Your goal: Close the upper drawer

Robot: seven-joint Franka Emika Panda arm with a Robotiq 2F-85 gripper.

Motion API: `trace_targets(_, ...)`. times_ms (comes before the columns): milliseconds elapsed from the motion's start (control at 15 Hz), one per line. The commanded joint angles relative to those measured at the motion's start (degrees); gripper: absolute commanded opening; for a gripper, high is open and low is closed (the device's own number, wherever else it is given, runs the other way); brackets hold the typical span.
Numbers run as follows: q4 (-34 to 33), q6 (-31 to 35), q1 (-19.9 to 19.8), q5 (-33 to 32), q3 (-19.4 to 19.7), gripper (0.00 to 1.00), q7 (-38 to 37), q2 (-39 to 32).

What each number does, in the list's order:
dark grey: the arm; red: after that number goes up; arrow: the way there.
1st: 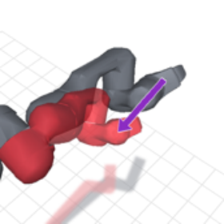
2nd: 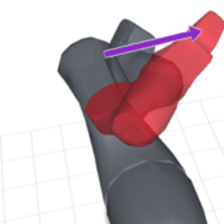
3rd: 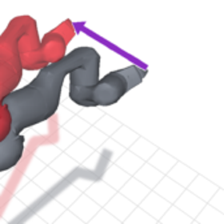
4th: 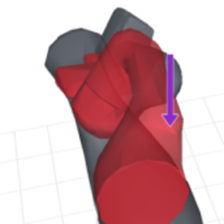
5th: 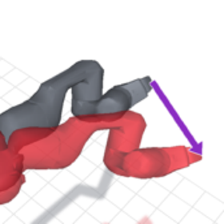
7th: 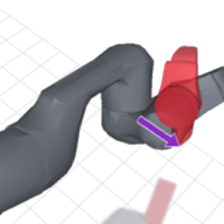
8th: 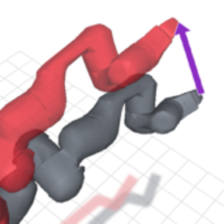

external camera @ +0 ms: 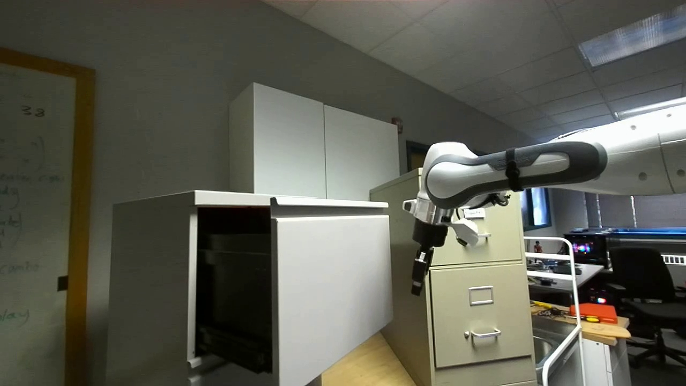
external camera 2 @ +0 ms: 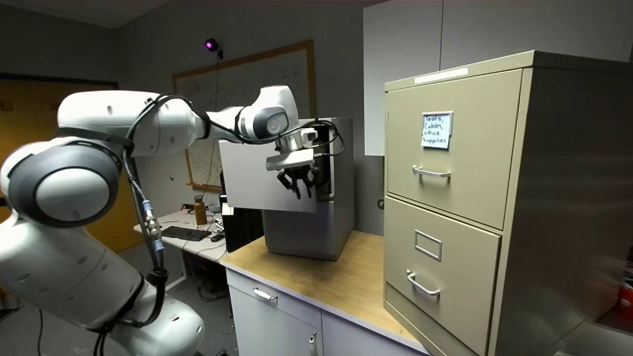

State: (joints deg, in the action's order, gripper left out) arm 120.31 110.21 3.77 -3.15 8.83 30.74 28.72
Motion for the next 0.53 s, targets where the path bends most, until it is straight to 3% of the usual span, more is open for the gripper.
trace_targets(0,-1.47,2.27,2.73,4.94,0.71,0.06,4.22,2.54)
trace_targets(200,-2.54,3.63,4.85,8.62,0.67,0.0,6.98,4.08)
trace_targets(467,-4.94,4.76,7.97,12.74,0.33,0.05,10.36,3.72)
